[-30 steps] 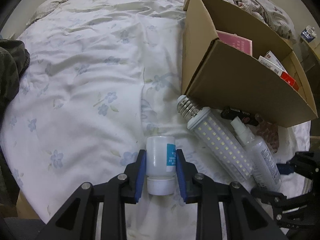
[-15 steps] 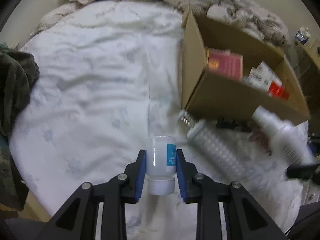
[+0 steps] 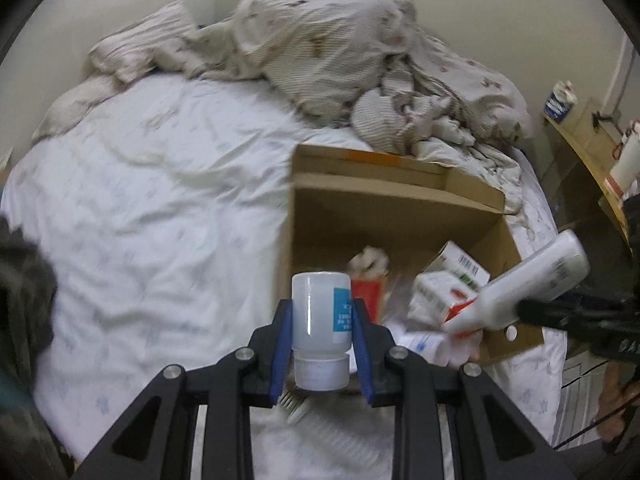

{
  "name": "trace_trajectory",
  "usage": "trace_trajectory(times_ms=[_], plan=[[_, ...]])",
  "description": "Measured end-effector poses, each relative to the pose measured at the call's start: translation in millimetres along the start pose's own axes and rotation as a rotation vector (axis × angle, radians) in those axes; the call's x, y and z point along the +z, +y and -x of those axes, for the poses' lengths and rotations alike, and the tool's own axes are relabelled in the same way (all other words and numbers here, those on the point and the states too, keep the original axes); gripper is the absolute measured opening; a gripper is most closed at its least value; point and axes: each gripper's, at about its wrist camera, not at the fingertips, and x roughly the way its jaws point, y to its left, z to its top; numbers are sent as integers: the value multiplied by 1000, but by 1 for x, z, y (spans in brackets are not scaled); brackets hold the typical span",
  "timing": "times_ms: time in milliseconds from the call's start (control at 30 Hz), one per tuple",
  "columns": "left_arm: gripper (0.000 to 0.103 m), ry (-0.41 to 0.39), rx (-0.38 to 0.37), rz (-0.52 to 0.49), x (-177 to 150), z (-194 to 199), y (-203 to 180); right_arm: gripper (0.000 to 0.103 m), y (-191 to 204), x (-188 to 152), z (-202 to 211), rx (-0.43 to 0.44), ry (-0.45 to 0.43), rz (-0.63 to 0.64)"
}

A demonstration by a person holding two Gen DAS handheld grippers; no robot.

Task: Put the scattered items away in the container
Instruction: 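Carry both bottles over the cardboard box and open both tools to drop them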

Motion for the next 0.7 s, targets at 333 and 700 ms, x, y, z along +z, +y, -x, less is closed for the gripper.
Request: trace_trajectory(times_ms=[333,700], plan=[[29,113,47,-101,44,-88,-39,42,-48,-18,-79,177,217,-306],[32,199,37,-110,40,-112,-43,45,-54,-16,-52,84,204,-308]])
